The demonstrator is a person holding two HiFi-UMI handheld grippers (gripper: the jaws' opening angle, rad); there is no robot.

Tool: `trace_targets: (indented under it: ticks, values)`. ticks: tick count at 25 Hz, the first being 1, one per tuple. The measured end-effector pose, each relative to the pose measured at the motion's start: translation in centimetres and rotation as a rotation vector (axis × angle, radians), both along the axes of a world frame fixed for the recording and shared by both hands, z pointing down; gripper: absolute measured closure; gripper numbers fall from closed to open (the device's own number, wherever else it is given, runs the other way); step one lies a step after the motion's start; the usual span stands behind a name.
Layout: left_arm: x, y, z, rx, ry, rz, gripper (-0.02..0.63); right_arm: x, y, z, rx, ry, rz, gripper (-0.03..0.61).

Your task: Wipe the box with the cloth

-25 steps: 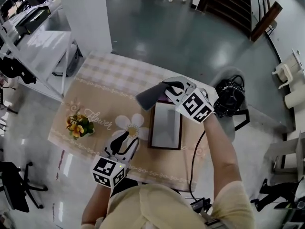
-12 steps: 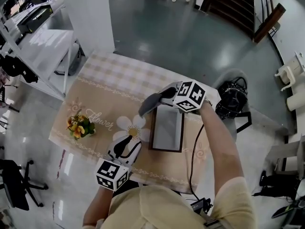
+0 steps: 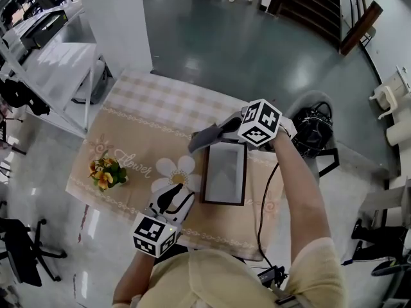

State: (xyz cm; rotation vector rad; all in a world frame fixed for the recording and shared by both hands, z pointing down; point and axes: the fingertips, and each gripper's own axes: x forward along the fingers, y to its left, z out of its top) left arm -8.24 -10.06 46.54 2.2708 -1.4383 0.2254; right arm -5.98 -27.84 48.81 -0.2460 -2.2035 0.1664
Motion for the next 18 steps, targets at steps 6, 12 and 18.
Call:
trace_targets:
  ticks: [6, 12, 18]
  values:
    - [1.0, -0.8, -0.4, 0.015, 0.003, 0.04, 0.453, 2.3, -0.5, -0.1, 0.039, 0.022, 0.027, 0.541]
    - [1.8, -1.4, -0.5, 0.018, 0.003, 0.072, 0.453, 5.4, -0.7, 0.2, 0.117, 0.077, 0.049, 0.541]
    - [2.9, -1.7, -0.7, 0.027, 0.005, 0.117, 0.453, 7.7, -1.0, -0.3, 0.193, 0.052, 0.132, 0.54]
